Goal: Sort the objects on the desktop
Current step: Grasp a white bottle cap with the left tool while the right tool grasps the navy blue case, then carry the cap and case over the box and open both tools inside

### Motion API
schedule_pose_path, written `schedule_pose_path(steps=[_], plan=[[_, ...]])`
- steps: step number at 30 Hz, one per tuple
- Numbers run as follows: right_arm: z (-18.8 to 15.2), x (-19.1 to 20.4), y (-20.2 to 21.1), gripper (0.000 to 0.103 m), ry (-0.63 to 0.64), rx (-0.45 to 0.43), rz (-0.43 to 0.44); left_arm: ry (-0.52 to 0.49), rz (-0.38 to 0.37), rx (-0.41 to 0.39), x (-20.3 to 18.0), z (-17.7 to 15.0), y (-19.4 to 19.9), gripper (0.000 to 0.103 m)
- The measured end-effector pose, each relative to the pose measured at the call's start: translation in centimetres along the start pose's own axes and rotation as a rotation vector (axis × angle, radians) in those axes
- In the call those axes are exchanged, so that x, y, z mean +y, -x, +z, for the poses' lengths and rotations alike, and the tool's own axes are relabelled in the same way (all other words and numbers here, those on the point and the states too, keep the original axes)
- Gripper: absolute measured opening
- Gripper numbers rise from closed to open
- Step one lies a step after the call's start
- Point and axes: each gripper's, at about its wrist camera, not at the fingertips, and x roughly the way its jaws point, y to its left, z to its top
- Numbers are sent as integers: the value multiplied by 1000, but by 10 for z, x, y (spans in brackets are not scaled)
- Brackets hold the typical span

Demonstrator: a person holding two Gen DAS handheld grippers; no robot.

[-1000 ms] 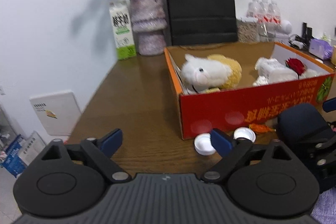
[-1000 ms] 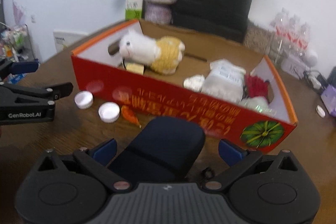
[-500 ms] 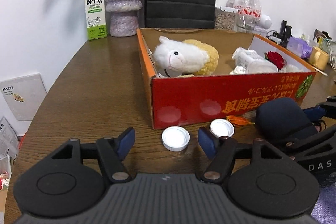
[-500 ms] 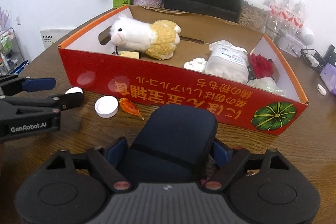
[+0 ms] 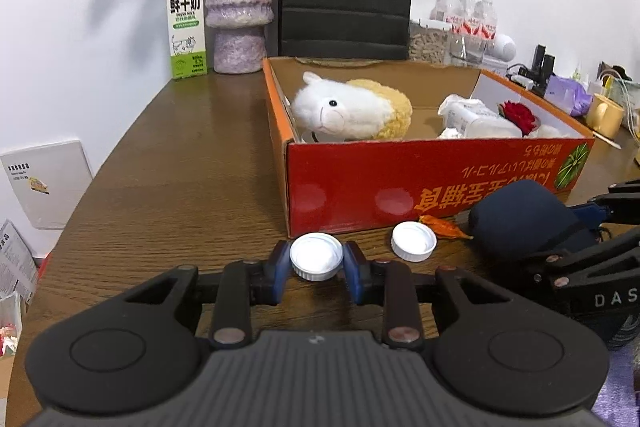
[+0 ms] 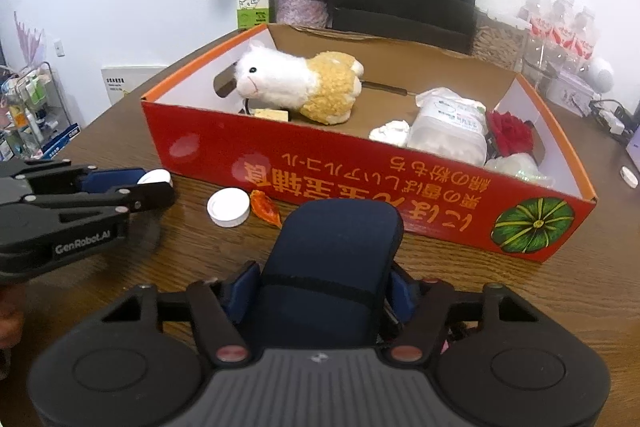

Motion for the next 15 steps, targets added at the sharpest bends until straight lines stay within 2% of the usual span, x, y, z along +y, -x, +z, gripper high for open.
schedule_pose_path(steps=[7,15], plan=[[9,5,20,62,65,-30,7,25,-16,-41,-2,0,18,29],[19,-5,59,62,31,-100,87,21,-28,-141,-7,20,52,29]])
